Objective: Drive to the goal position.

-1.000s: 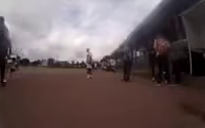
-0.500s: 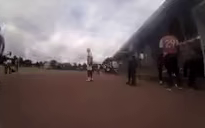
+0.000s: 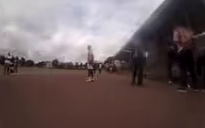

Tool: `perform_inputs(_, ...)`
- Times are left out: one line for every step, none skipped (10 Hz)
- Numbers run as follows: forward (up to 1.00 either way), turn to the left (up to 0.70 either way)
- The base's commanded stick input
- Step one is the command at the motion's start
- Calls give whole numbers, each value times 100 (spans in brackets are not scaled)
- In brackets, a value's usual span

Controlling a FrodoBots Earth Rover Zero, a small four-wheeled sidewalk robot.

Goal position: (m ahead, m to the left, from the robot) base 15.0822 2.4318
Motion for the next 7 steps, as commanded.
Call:
perform_inputs(100, -40)
perform_inputs(100, -40)
perform_inputs(100, -32)
perform_inputs(100, -9)
perform_inputs(100, 0)
perform_inputs(100, 0)
perform_inputs(100, 0)
